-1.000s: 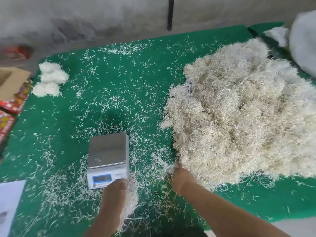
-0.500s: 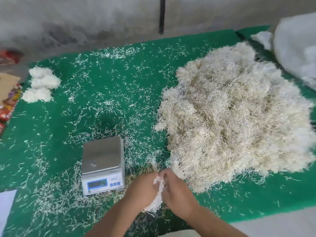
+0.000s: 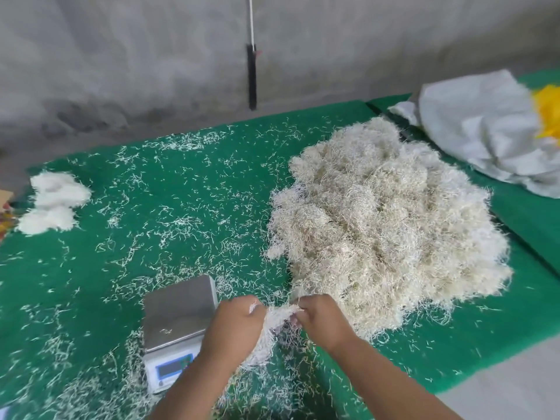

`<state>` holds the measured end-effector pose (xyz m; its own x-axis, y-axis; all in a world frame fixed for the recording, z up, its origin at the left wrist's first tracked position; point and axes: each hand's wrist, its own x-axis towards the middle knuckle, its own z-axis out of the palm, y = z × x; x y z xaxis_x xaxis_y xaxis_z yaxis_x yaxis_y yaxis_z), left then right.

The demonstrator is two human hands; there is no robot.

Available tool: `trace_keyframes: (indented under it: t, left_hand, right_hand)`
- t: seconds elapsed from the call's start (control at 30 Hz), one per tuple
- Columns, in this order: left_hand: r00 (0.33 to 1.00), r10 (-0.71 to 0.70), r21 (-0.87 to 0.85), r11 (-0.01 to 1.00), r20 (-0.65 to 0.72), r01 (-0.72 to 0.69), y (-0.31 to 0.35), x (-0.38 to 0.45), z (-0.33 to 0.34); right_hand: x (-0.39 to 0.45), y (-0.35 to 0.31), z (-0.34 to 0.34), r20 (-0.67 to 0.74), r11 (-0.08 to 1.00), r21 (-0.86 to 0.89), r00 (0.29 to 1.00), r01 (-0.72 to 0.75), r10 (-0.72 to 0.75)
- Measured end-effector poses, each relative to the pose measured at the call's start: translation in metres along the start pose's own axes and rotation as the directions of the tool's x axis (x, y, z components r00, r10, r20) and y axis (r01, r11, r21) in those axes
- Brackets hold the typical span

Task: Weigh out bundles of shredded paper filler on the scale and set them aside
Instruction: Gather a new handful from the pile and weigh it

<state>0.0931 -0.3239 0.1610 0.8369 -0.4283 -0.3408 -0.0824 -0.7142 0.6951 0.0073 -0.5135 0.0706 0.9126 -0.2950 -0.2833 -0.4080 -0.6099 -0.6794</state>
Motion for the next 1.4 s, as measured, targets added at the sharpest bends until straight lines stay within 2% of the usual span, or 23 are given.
trace_keyframes:
  t: [0.1,0.17,0.23,0.33,0.43,0.5,0.6,0.7,0.77,0.87,0.9,0.97,1.0,1.03,1.1,1.17,1.27,1.33,1.4]
  left_hand:
    - [0.997,0.01,-0.014,1.0,-0.075,-0.011,0.011,0.003,-0.016]
    - [0.993,0.018,-0.046,0.999,-0.121,-0.024,0.017,0.002,-0.029]
    - [0.984,0.02,-0.095,0.995,-0.177,-0.037,0.023,0.002,-0.046]
    - [0.954,0.059,-0.099,0.991,-0.295,-0.092,0.035,0.003,-0.077]
    - [0.928,0.081,-0.14,0.98,-0.364,-0.14,0.048,0.002,-0.106]
    - [0.925,0.087,-0.189,0.968,-0.369,-0.167,0.054,0.003,-0.118]
    - [0.921,0.103,-0.3,0.927,-0.377,-0.227,0.068,0.0,-0.127]
    - [0.901,0.141,-0.352,0.887,-0.41,-0.299,0.083,-0.006,-0.132]
    - [0.884,0.181,-0.371,0.858,-0.43,-0.356,0.09,-0.01,-0.135]
    - [0.865,0.193,-0.407,0.82,-0.463,-0.402,0.099,-0.011,-0.134]
    - [0.863,0.174,-0.431,0.809,-0.474,-0.4,0.102,-0.011,-0.133]
    - [0.855,0.146,-0.489,0.768,-0.497,-0.415,0.109,-0.011,-0.129]
    - [0.854,0.132,-0.524,0.74,-0.503,-0.422,0.113,-0.01,-0.126]
    - [0.856,0.121,-0.562,0.706,-0.503,-0.43,0.117,-0.01,-0.123]
    - [0.854,0.116,-0.622,0.638,-0.506,-0.455,0.124,-0.01,-0.117]
    - [0.842,0.122,-0.652,0.578,-0.526,-0.491,0.132,-0.01,-0.108]
    - [0.794,0.144,-0.618,0.553,-0.59,-0.559,0.142,-0.014,-0.09]
    - [0.731,0.224,-0.484,0.621,-0.645,-0.617,0.142,-0.017,-0.073]
    - [0.675,0.358,-0.234,0.748,-0.645,-0.62,0.136,-0.02,-0.056]
  right_hand:
    - [0.01,-0.004,-0.016,-0.061,0.996,0.042,0.995,-0.078,0.081]
    - [0.015,0.002,-0.027,-0.091,0.981,0.04,0.978,-0.187,0.19]
    - [0.015,0.015,-0.035,-0.081,0.949,0.052,0.946,-0.311,0.315]
    - [0.009,0.037,-0.036,-0.043,0.907,0.037,0.906,-0.42,0.421]
    - [-0.001,0.054,-0.029,-0.025,0.869,-0.124,0.877,-0.478,0.479]
    - [-0.005,0.067,-0.021,0.06,0.851,-0.256,0.871,-0.459,0.488]
    - [-0.014,0.07,-0.02,0.157,0.777,-0.383,0.794,-0.5,0.588]
    - [-0.016,0.057,-0.033,0.199,0.752,-0.435,0.761,-0.496,0.617]
    - [-0.018,0.032,-0.052,0.22,0.777,-0.392,0.771,-0.492,0.598]
    - [-0.018,-0.028,-0.09,0.134,0.875,-0.269,0.884,-0.402,0.447]
    - [-0.019,-0.049,-0.101,0.057,0.924,-0.185,0.935,-0.334,0.35]
    - [-0.026,-0.096,-0.117,-0.086,0.97,0.178,0.98,-0.163,0.18]
    - [-0.031,-0.12,-0.122,-0.117,0.902,0.427,0.986,-0.061,0.122]
    - [-0.035,-0.139,-0.125,-0.114,0.764,0.645,0.992,0.032,0.055]
    - [-0.044,-0.169,-0.129,-0.043,0.477,0.876,0.997,0.069,-0.065]
    - [-0.051,-0.186,-0.124,0.034,0.298,0.955,0.991,0.006,-0.128]
    - [-0.059,-0.209,-0.106,0.078,0.154,0.987,0.977,-0.048,-0.196]
    - [-0.059,-0.216,-0.099,0.063,0.014,0.998,0.985,-0.061,-0.162]
    - [-0.056,-0.213,-0.105,0.058,-0.079,0.995,0.993,-0.067,-0.106]
